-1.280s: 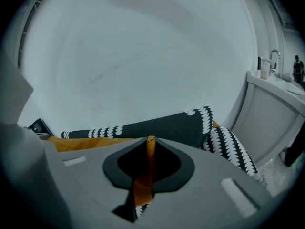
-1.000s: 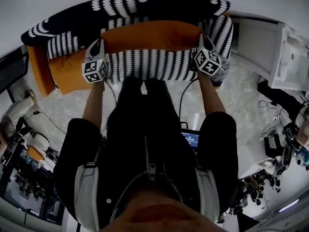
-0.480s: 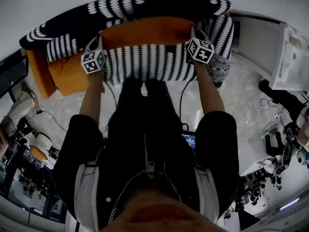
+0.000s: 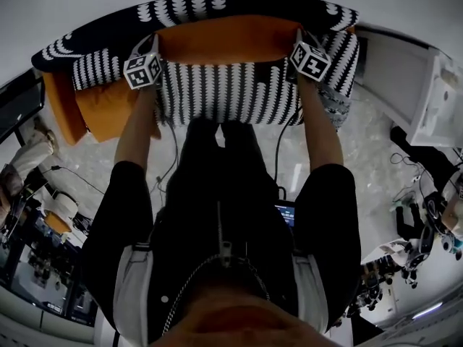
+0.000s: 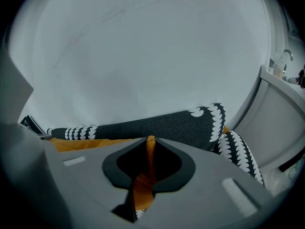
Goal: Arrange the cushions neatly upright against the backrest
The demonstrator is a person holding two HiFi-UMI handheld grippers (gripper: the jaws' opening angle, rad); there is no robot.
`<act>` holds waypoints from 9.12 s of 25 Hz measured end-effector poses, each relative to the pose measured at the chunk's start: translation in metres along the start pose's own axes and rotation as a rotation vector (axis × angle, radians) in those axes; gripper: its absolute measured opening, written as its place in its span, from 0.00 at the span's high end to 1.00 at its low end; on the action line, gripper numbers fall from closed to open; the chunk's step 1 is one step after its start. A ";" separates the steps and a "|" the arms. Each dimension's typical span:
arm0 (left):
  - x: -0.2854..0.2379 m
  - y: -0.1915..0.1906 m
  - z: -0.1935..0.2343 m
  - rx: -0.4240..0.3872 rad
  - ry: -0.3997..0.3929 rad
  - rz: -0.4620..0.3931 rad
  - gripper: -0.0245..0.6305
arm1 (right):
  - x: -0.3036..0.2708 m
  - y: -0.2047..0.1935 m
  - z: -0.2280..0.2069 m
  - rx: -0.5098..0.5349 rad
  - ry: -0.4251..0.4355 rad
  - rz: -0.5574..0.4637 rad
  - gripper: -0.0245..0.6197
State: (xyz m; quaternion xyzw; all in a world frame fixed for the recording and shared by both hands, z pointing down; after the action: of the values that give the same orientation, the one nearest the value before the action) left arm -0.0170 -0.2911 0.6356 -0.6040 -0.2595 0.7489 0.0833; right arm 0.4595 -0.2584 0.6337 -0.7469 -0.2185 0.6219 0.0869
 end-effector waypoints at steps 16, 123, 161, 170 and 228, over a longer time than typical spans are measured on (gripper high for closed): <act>-0.034 0.028 0.017 -0.037 0.014 0.028 0.93 | -0.025 0.029 0.005 -0.045 -0.049 0.011 0.90; 0.175 -0.736 0.588 -0.318 0.010 0.369 0.32 | -0.069 -0.649 0.645 0.586 -0.173 0.255 0.39; 0.239 -0.621 0.594 -0.273 -0.023 0.238 0.93 | -0.037 -0.612 0.641 0.717 -0.299 0.652 0.91; 0.270 -0.506 0.611 -0.240 -0.047 0.141 0.93 | -0.018 -0.533 0.661 0.715 -0.227 0.579 0.90; 0.138 -0.139 0.685 0.019 -0.061 0.111 0.67 | -0.125 -0.134 0.627 0.006 0.019 0.097 0.70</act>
State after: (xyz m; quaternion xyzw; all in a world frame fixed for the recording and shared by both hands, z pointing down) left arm -0.7279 -0.3098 0.6778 -0.5935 -0.2209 0.7729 0.0394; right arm -0.1926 -0.2826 0.6667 -0.7624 -0.1793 0.6188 0.0608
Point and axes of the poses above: the fingertips, and each gripper's own axes: x backward along the fingers, z to its left, y out of its top, the point moved 4 cm from there along x, backward along the fingers, and after that the axes turned 15 degrees about z, right-handed, at the moved point
